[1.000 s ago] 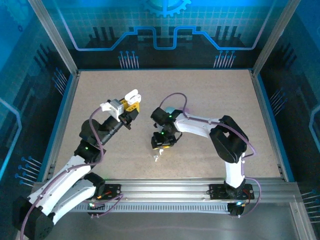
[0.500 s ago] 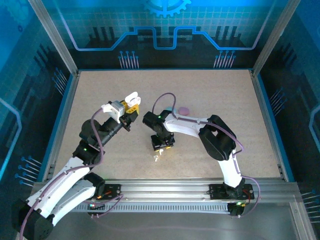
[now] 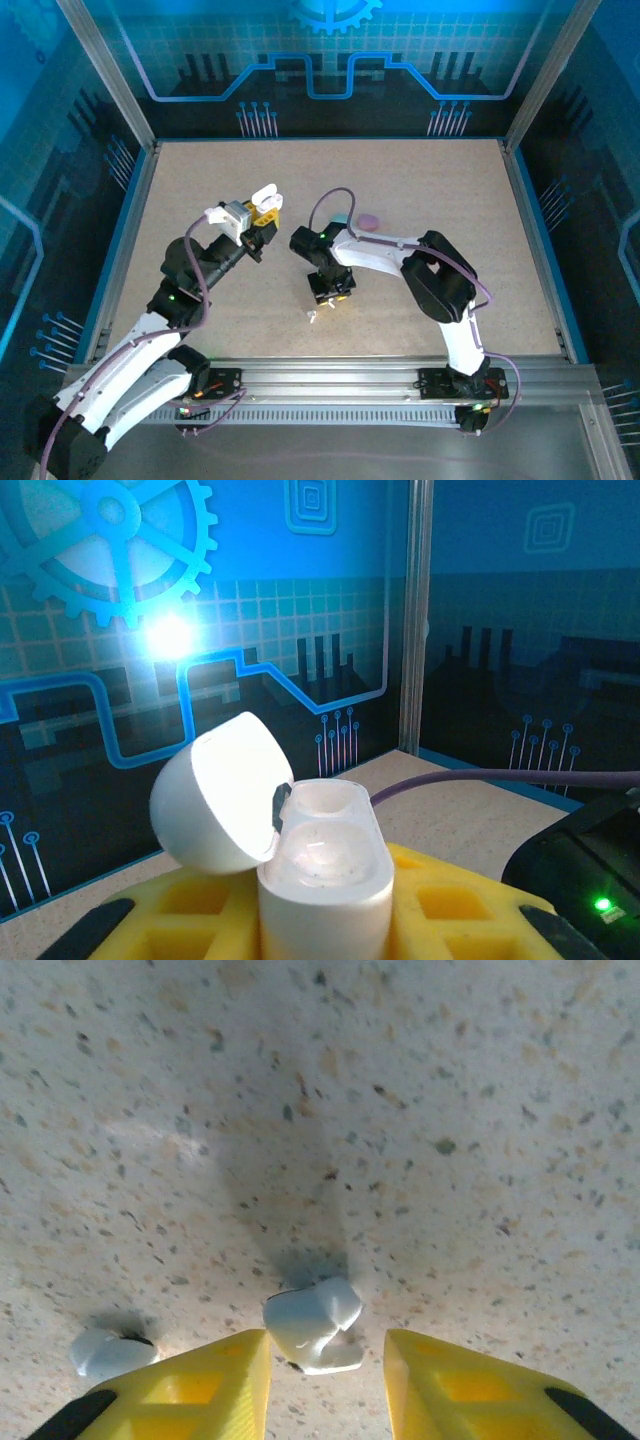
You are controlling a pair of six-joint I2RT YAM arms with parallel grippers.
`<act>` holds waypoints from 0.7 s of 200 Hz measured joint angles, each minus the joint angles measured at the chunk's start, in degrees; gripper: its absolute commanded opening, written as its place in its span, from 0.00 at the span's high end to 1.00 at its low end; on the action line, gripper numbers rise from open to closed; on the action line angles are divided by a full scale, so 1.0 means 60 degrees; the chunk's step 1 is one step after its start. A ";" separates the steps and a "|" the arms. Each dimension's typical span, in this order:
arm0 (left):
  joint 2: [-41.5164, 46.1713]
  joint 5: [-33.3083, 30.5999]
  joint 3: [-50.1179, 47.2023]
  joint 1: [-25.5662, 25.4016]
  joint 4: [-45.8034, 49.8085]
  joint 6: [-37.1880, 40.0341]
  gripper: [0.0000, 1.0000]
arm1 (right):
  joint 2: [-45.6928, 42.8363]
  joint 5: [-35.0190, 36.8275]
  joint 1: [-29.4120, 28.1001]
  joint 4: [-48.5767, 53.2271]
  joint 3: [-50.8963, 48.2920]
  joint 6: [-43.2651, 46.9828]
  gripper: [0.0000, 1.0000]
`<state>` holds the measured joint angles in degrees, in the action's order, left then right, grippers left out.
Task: Insert wireless bluetooth earbuds into charging case
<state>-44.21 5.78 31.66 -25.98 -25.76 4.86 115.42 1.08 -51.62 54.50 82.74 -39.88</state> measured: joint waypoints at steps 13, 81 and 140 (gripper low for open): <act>-0.0018 -0.0004 0.0000 0.0000 0.0004 0.0000 0.72 | -0.0091 -0.0004 0.0029 -0.0025 -0.0113 0.0004 0.67; -0.0178 0.0000 0.0000 0.0000 -0.0025 -0.0066 0.71 | -0.0146 -0.0229 0.0200 -0.0466 -0.0186 0.0506 0.70; -0.0295 0.0000 0.0000 0.0000 -0.0033 -0.0069 0.71 | -0.0164 -0.0288 0.0299 -0.0597 -0.0401 0.0900 0.65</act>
<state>-45.98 5.78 31.66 -25.98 -25.96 4.45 114.43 -0.64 -49.82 50.92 80.34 -34.48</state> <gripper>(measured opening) 0.291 0.355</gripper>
